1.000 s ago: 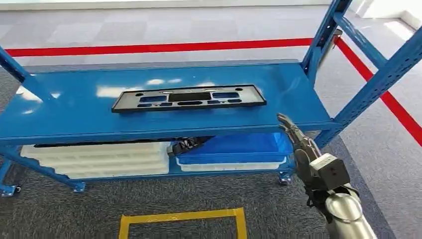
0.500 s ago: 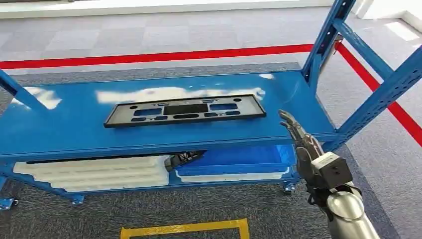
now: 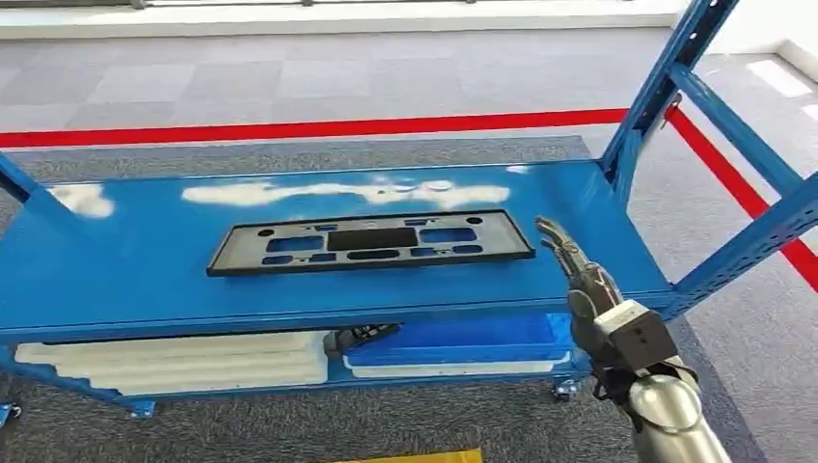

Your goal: Take the parts from the cabinet and place them on the table.

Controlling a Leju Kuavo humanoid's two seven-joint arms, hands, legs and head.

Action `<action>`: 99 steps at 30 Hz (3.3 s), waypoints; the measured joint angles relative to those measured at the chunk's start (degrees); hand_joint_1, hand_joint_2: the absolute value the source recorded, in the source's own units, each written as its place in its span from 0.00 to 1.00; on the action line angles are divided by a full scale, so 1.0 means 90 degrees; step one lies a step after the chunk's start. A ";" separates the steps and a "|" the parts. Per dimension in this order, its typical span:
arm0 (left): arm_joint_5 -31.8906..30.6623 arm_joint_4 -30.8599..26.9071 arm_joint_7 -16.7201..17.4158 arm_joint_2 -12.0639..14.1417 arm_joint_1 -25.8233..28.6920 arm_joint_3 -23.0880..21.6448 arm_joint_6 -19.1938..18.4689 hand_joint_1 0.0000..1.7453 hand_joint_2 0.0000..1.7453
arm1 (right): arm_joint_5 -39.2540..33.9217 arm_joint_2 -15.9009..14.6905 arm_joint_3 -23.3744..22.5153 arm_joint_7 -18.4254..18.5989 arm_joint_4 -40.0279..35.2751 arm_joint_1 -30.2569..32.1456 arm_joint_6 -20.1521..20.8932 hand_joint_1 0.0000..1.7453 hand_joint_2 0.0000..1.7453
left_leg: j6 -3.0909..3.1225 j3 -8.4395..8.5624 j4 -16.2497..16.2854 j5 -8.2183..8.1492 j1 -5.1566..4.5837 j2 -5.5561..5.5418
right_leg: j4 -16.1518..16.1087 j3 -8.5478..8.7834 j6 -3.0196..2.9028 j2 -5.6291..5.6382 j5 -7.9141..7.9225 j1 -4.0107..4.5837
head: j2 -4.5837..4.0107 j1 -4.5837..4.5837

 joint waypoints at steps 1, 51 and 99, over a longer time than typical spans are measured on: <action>0.0000 0.0000 -0.0002 0.0000 0.0008 0.0000 -0.0002 0.00 0.00 | 0.0012 0.0000 0.0000 -0.0002 -0.0010 0.0013 -0.0017 0.00 0.00 | -0.0028 0.0055 0.0006 -0.0017 0.0002 0.0008 | 0.0002 0.0011 -0.0046 0.0001 -0.0039 0.0003 | 0.0000 -0.0002; 0.0010 0.0002 -0.0075 -0.0010 -0.0003 0.0007 0.0017 0.00 0.00 | 0.1710 -0.0114 0.0636 0.0131 -0.0296 -0.0125 -0.0520 0.00 1.00 | -0.0053 -0.0343 0.0048 0.0244 0.0031 -0.0031 | -0.0118 0.0355 0.0143 0.0043 -0.0256 -0.0119 | 0.0000 -0.0022; 0.0010 0.0002 -0.0075 -0.0010 -0.0004 0.0007 0.0017 0.00 0.00 | 0.1710 -0.0131 0.0680 0.0131 -0.0294 -0.0129 -0.0520 0.00 1.00 | -0.0053 -0.0342 0.0049 0.0244 0.0028 -0.0030 | -0.0119 0.0355 0.0143 0.0043 -0.0256 -0.0121 | -0.0002 -0.0022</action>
